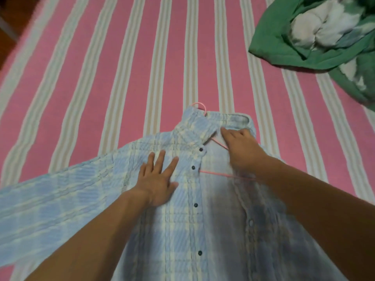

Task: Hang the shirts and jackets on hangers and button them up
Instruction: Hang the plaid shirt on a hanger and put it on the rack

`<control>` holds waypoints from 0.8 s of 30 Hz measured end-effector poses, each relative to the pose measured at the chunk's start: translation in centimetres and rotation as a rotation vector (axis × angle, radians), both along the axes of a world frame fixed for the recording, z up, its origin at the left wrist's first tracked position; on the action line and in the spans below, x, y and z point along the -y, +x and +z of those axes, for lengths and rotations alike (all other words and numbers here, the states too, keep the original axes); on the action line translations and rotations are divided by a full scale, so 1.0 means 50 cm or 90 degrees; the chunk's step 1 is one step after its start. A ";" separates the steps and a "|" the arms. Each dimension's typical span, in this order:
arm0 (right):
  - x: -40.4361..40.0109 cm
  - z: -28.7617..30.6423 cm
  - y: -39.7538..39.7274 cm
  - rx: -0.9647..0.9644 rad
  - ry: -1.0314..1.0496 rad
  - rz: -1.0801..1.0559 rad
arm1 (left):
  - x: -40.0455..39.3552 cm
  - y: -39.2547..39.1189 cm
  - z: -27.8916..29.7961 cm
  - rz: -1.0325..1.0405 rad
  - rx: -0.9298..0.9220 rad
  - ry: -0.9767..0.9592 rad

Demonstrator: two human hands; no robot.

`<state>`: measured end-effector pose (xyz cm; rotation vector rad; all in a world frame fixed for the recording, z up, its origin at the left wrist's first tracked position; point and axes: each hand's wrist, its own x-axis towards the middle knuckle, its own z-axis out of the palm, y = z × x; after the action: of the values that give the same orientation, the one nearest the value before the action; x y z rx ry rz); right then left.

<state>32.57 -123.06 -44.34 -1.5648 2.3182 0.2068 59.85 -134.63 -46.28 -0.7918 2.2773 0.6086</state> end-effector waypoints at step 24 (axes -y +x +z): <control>-0.079 0.244 -0.111 -0.048 -0.315 -0.293 | 0.015 -0.049 0.032 -0.170 -0.072 -0.311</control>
<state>27.01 -119.12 -32.15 -1.1620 2.8583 -0.4581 57.40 -135.40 -44.70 -0.6636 2.6182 -0.0339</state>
